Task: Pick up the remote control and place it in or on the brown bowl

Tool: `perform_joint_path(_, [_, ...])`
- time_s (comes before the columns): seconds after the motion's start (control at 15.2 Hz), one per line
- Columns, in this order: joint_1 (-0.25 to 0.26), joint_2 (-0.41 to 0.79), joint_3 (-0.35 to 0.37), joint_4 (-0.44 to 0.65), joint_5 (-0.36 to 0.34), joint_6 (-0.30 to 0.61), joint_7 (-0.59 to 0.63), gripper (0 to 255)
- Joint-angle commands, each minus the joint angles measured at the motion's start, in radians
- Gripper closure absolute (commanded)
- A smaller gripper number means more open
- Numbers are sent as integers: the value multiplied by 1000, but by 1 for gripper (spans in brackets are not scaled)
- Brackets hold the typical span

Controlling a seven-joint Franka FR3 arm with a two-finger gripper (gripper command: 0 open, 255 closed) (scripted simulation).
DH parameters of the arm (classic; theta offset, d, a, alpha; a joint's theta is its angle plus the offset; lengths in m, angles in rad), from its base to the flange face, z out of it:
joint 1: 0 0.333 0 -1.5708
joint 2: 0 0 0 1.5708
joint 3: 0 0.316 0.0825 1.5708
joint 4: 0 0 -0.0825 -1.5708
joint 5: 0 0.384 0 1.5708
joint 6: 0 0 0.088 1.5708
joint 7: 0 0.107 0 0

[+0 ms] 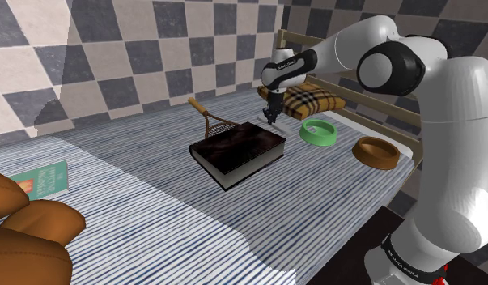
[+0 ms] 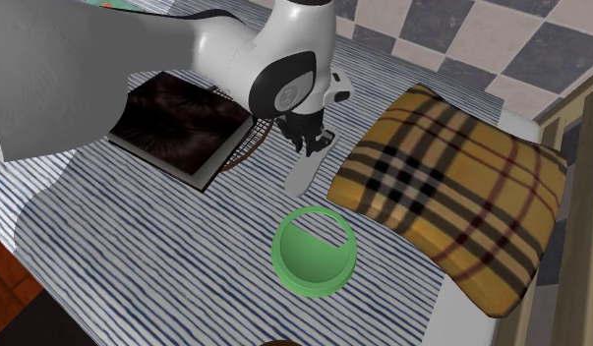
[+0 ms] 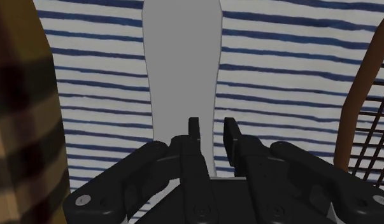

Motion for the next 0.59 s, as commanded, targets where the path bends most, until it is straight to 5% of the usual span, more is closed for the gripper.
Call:
perform_joint_path(0.0, [-3, -8, -3, 3, -2, -21, -1, 255])
perform_joint_path(0.26, [-2, -19, -4, 15, -3, -43, 0, 255])
perform_joint_path(0.33, [-2, -19, -4, 15, -3, -43, 0, 0])
perform_joint_path(0.53, [-39, -45, -11, -32, 3, -35, -61, 0])
